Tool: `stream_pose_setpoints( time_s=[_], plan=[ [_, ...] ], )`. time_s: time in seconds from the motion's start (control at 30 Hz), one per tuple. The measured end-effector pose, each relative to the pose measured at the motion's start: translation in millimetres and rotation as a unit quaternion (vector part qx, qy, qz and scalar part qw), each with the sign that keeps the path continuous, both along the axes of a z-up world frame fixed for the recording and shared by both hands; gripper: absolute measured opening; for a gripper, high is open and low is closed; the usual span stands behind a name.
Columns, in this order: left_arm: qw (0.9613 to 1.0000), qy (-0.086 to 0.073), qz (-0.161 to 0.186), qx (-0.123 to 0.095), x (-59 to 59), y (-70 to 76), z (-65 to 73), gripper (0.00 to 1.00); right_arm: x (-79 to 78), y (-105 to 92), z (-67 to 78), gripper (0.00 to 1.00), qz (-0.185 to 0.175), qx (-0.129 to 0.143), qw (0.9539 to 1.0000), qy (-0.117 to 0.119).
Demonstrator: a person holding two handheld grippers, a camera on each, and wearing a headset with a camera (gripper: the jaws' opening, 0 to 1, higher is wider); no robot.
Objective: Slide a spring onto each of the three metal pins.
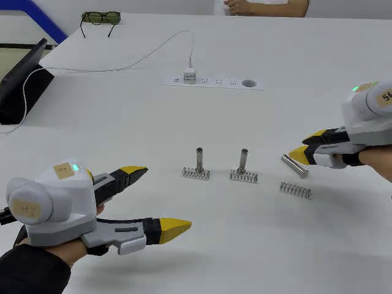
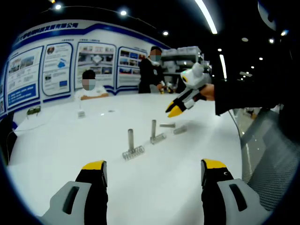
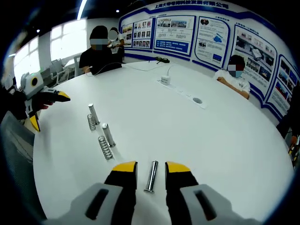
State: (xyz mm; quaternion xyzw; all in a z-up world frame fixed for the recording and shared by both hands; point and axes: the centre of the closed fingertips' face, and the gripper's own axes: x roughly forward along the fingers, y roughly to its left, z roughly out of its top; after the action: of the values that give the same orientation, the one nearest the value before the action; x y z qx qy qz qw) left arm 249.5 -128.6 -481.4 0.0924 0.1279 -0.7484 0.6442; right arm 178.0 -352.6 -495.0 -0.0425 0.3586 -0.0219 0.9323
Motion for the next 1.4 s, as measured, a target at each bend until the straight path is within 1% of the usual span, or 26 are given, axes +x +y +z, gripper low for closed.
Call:
stream_pose_setpoints(
  time_s=[0.17,0.43,0.63,1.03,1.17,1.2,1.23,1.33,1.4],
  plan=[
    [1.0,0.001,-0.001,-0.001,-0.7,-1.2,0.4,0.83,5.7,-1.1,-12.5,0.22,-0.01,0.002,0.9996,0.025],
    [1.0,0.003,0.001,0.001,0.0,0.2,-1.7,0.83,12.2,-5.9,-23.5,0.18,-0.026,0.013,0.9987,0.042],
    [1.0,0.004,0.001,0.003,0.4,-0.2,-3.4,0.83,14.7,-5.9,-34.6,0.16,-0.031,0.027,0.9972,0.063],
    [1.0,0.007,0.004,0.003,0.6,0.4,-4.3,0.83,17.4,-6.9,-41.6,0.14,-0.037,0.04,0.9957,0.075],
    [1.0,0.007,0.004,0.004,0.4,0.6,-4.8,0.83,13.9,-6.6,-46.2,0.12,-0.036,0.039,0.9948,0.087],
    [1.0,0.008,0.005,0.004,0.3,0.8,-5.1,0.82,15.0,-4.1,-46.6,0.11,-0.029,0.043,0.9952,0.083],
    [0.9999,0.008,0.005,0.004,0.3,1.0,-5.4,0.82,12.5,-4.9,-47.1,0.1,-0.035,0.043,0.9946,0.087],
    [0.9999,0.009,0.005,0.005,-0.1,1.2,-5.8,0.82,14.0,-4.3,-47.7,0.1,-0.033,0.044,0.9949,0.085],
    [0.9999,0.009,0.005,0.005,-0.4,1.1,-5.7,0.82,14.7,-4.1,-48.6,0.09,-0.034,0.052,0.9945,0.085]
  ],
)
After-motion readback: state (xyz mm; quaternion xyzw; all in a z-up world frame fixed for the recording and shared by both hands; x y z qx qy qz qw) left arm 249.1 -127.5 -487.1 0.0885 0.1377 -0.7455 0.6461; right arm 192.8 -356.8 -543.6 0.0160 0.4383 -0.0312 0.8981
